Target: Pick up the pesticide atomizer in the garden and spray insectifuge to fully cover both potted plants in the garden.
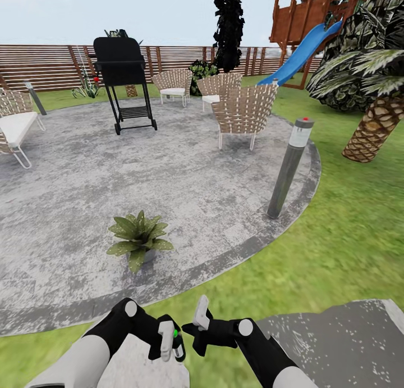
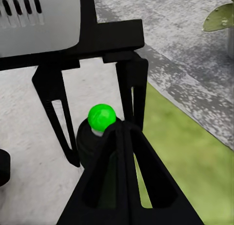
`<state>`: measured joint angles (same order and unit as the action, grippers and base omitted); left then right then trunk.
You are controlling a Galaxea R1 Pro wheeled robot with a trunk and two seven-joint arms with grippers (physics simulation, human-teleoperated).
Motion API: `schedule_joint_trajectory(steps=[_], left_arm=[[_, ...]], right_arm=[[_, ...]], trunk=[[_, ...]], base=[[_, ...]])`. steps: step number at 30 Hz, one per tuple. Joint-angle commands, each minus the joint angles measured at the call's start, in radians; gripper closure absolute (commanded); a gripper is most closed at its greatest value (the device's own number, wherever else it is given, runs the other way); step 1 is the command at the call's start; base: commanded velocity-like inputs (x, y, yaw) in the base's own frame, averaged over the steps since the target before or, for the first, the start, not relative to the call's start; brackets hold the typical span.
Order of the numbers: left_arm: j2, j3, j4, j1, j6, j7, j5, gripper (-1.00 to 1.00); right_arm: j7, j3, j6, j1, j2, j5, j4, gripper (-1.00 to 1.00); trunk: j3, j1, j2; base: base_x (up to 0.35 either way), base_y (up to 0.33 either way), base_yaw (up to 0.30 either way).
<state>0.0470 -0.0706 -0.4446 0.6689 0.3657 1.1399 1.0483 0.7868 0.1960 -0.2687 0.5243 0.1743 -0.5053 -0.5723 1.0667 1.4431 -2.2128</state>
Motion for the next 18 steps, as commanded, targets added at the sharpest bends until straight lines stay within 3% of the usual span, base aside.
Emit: schedule_joint_trajectory(steps=[1, 9, 14, 18], left_arm=[[0.001, -0.008, -0.002, 0.0, 0.004, 0.004, 0.007, 1.0], [0.003, -0.009, -0.004, 0.0, 0.002, 0.004, 0.006, 1.0], [0.002, -0.007, -0.009, 0.0, 0.002, 0.004, -0.042, 1.0], [0.003, -0.005, -0.01, 0.0, 0.003, 0.004, -0.05, 1.0]], right_arm=[[0.0, -0.001, -0.006, 0.0, 0.0, -0.01, -0.001, 1.0], [0.0, -0.001, -0.006, 0.0, 0.0, -0.01, -0.001, 1.0], [0.0, -0.001, -0.006, 0.0, 0.0, -0.01, -0.001, 1.0], [0.0, -0.001, -0.006, 0.0, 0.0, -0.01, -0.001, 1.0]], trunk=[[0.001, 0.0, 0.0], [0.001, 0.0, 0.0], [0.001, 0.0, 0.0], [0.001, 0.0, 0.0]], base=[[0.0, 0.0, 0.0], [0.0, 0.0, 0.0], [0.0, 0.0, 0.0], [0.0, 0.0, 0.0]])
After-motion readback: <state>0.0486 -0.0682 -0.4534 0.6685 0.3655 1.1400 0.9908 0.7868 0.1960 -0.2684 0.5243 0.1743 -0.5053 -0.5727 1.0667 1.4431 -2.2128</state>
